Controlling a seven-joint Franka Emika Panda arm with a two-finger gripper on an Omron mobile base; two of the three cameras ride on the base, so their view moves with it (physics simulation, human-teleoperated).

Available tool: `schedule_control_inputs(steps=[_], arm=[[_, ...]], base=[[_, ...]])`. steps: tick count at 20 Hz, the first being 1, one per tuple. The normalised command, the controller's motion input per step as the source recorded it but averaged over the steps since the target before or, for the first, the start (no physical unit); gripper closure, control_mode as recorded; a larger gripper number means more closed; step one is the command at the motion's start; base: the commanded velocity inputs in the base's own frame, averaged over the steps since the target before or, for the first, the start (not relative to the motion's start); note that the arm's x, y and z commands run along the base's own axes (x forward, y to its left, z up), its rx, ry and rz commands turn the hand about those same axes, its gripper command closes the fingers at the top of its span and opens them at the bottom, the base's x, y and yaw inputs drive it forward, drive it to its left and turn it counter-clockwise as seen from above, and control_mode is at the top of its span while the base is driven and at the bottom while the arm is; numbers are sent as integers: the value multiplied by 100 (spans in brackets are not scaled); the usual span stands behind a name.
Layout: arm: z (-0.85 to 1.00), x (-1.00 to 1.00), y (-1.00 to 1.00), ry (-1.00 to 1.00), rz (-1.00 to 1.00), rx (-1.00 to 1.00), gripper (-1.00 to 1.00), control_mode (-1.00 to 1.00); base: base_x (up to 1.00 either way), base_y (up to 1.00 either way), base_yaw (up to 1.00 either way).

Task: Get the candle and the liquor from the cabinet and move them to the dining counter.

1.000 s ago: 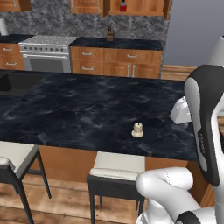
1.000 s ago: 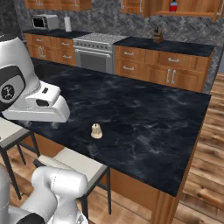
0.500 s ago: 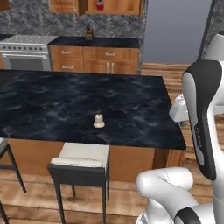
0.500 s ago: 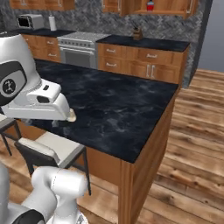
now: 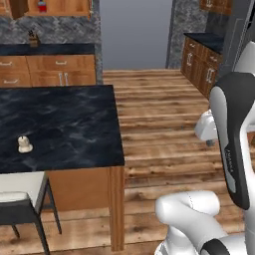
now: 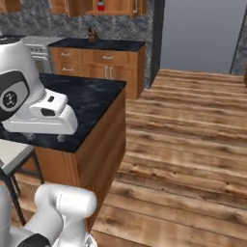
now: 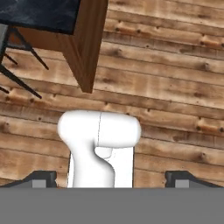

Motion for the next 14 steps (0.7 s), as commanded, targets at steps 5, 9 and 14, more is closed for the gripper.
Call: schedule_control_inputs(steps=[5, 9, 14], arm=[[0, 0, 0, 0, 0, 0, -100, 100], [0, 0, 0, 0, 0, 0, -100, 100], [0, 0, 0, 0, 0, 0, -100, 100]], base=[[38, -100, -34], [100, -97, -9], [100, -65, 0]])
